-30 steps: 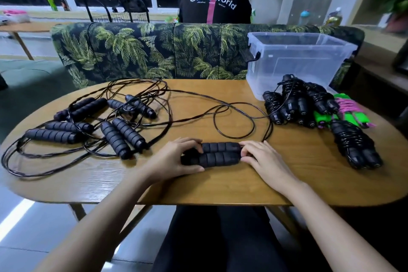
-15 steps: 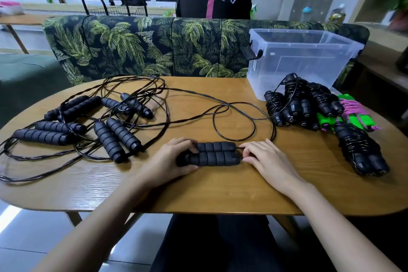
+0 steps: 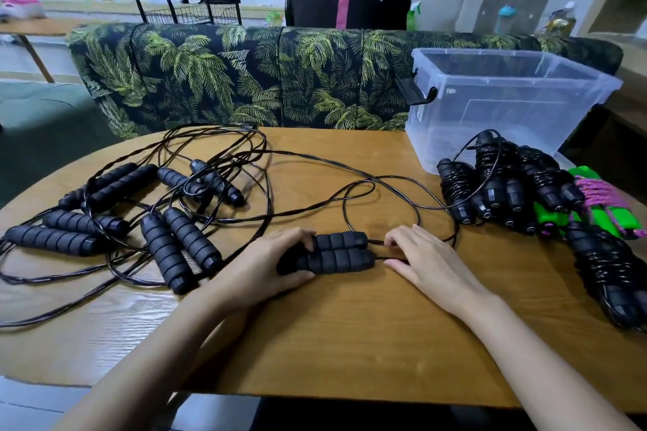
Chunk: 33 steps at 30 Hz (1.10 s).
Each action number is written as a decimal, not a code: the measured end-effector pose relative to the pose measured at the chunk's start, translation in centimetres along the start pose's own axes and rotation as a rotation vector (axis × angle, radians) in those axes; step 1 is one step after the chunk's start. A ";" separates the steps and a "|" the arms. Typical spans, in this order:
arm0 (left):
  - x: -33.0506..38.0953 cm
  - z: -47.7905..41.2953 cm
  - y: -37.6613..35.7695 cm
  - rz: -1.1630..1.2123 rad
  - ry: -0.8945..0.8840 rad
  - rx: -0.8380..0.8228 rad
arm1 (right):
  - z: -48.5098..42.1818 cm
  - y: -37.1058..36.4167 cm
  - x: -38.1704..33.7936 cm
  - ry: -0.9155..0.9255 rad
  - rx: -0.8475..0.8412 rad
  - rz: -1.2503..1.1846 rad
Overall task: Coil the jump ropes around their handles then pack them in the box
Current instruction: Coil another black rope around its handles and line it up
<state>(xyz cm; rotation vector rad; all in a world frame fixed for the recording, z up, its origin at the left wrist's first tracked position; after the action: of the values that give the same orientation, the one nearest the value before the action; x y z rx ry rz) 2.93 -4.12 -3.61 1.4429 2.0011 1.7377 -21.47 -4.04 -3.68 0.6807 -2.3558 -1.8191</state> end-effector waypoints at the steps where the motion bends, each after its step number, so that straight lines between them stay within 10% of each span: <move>1: 0.0 0.0 0.1 0.004 -0.006 0.011 | 0.1 0.2 0.2 -0.020 0.023 0.010; 14: 0.1 0.8 -0.6 -0.003 0.078 0.211 | 3.0 1.7 0.3 -0.141 0.236 0.270; 33: 1.6 -2.0 -1.4 -0.153 0.223 0.269 | 3.7 0.4 -9.8 -0.116 0.397 -0.038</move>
<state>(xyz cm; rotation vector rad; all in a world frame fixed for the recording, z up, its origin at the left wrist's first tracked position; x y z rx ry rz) 0.00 -4.26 -3.35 1.1647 2.4698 1.6817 -14.01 3.24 -2.40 0.6749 -2.8360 -1.4475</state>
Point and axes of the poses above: each hand's wrist, its own z-axis away from the middle knuckle, its own y-axis out of the back of the hand, x = y × z, the point moved 6 cm from there along -z, towards the middle knuckle, and after that the axes turned 9 degrees about -y, right-handed, at the moved point
